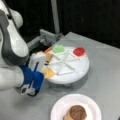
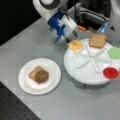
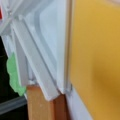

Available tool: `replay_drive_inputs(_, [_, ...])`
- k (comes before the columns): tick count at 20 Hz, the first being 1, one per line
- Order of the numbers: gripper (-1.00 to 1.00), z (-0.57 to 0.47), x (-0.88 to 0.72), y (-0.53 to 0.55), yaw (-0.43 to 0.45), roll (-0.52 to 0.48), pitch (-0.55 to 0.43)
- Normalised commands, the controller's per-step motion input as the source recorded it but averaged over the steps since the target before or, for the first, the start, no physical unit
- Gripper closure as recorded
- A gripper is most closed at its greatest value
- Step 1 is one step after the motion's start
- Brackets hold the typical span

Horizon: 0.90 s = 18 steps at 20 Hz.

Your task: Ingredient selection for cheeseburger or sandwich

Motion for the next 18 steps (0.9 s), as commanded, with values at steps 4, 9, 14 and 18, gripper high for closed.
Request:
replay_drive_inputs(4, [1.0, 0.13, 0.09, 0.09, -0.084, 0.058, -0.012])
replay_drive_inputs(9, [1.0, 0.14, 0.07, 0.07, -0.083, 0.052, -0.009])
replay_drive_inputs(14, [1.0, 0.12, 0.07, 0.1, -0.098, 0.05, -0.007])
replay_drive_inputs(18, [1.0, 0.13, 0.06, 0.12, -0.102, 0.051, 0.002])
